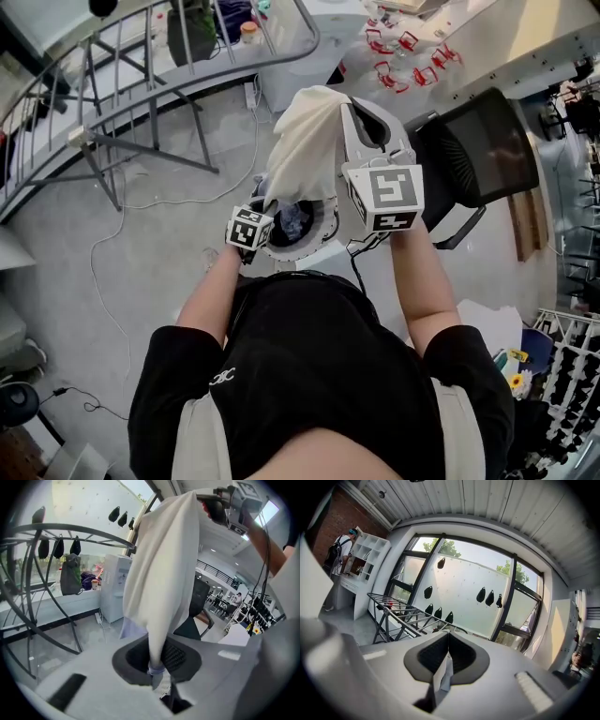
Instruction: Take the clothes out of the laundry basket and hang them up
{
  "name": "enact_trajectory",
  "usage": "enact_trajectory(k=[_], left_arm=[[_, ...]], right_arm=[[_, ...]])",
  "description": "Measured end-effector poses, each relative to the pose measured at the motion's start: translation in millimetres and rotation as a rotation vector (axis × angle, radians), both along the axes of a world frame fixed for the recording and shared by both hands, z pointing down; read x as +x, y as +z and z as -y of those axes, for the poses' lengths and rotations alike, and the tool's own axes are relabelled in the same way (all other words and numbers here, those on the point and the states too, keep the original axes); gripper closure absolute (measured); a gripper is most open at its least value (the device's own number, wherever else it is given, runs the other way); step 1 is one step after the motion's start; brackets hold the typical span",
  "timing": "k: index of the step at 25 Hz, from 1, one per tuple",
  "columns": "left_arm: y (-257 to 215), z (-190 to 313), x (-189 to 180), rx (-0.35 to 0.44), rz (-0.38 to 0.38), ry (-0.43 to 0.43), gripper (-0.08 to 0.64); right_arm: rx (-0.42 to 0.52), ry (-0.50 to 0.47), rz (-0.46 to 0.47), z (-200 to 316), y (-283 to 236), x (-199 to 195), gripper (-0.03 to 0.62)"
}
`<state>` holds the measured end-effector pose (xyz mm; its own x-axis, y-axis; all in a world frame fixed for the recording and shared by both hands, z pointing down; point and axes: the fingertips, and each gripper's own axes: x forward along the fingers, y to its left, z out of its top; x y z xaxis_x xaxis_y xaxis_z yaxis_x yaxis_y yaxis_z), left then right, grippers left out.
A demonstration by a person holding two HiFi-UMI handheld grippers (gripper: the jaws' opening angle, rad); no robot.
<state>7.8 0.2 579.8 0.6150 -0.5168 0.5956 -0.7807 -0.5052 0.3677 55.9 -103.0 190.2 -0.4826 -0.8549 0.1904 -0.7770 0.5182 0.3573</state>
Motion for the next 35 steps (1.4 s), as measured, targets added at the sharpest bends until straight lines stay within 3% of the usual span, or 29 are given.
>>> enact_trajectory(k=[9, 22, 28, 35], left_arm=[[-33, -6, -101, 0.048, -0.004, -0.165, 0.531], [-155, -10, -235, 0.303, 0.188, -0.348, 0.531], [-228, -10, -291, 0.435, 0.262, -0.431, 0.531], [-290, -8, -342, 0.525, 0.364, -0.483, 0.531]], right_arm=[[-0.011, 0.047, 0.066, 11, 5, 18, 0.575], [0.016, 0.013, 0.129, 31, -8, 7, 0.575], [0.069, -0.044, 0.126, 43, -28, -20, 0.575], [0.123, -0.095, 0.125, 58, -51, -61, 0.575]])
